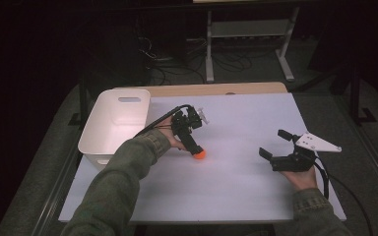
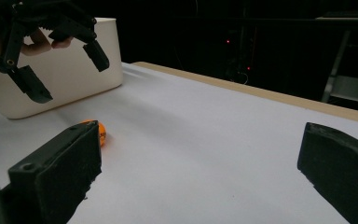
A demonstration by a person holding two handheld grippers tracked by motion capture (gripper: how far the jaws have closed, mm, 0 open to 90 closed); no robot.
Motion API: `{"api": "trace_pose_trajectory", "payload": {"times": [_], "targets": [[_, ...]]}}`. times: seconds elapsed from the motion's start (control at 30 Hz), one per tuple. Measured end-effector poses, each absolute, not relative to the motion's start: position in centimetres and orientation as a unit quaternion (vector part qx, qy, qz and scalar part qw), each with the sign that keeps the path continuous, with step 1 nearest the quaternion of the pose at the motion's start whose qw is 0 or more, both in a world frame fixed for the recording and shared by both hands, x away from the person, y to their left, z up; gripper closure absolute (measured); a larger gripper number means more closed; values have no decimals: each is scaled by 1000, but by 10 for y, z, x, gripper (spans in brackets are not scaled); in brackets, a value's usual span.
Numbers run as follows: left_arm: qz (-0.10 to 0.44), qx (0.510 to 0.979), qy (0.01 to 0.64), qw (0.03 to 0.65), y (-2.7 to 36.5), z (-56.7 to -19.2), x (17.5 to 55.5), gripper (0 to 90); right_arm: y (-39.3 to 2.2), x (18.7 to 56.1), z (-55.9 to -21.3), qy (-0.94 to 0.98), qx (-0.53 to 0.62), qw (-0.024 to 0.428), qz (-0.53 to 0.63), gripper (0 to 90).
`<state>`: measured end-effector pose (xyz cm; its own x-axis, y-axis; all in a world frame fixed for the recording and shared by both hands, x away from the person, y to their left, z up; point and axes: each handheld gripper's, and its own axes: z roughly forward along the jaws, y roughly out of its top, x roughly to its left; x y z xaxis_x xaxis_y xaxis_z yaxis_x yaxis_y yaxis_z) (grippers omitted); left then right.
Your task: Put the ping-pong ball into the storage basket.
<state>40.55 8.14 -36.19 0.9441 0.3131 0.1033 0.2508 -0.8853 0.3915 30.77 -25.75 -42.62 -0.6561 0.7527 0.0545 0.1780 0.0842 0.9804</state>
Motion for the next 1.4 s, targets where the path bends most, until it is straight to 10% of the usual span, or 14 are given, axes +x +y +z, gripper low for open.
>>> {"api": "trace_pose_trajectory", "payload": {"times": [1.4], "targets": [[55, 978, 156, 125, 62, -393, 412, 0, -257, 308, -426, 696, 334, 243, 588, 0]]}}
